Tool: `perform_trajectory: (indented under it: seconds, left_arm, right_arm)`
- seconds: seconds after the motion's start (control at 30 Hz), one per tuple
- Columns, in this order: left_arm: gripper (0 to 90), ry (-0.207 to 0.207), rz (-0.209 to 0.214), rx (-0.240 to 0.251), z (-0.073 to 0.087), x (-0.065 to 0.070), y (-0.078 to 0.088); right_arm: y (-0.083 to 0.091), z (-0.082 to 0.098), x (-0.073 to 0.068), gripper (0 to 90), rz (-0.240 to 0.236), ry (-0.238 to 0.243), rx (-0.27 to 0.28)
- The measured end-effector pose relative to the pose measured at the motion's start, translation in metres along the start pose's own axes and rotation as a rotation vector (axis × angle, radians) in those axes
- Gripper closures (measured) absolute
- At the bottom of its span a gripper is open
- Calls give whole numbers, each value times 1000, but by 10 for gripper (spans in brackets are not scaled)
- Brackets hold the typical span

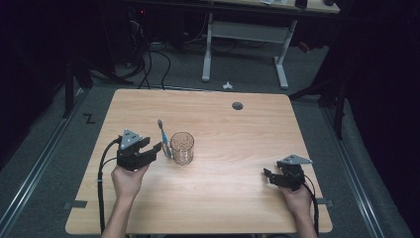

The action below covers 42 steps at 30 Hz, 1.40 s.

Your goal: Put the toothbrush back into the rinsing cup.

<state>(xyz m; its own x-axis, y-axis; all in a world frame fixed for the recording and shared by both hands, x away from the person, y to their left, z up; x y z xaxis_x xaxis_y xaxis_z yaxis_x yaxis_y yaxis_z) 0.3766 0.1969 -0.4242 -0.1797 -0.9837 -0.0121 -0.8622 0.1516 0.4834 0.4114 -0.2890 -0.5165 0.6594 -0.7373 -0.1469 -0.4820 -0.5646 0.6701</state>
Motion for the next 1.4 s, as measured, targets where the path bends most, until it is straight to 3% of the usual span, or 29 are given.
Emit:
perform_trajectory:
  seconds: [1.4]
  left_arm:
    - [502, 56, -19, -26, 27, -12, 8]
  right_arm:
    - [0, 0, 0, 336, 0, -1, 0]
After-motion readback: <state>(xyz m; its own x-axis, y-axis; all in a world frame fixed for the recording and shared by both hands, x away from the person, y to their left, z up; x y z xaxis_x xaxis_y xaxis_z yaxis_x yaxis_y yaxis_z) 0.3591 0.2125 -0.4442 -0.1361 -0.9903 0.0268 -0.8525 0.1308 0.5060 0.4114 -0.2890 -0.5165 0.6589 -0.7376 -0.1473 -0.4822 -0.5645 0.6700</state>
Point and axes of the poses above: each handheld gripper's, and its own axes: y roughly backward along the jaws, z roughly out of its underside, x roughly to its right, the point moved 2 cm from there along -y, roughly forward along the jaws, and after that the axes turned 14 degrees about -z, right-handed, at the moved point
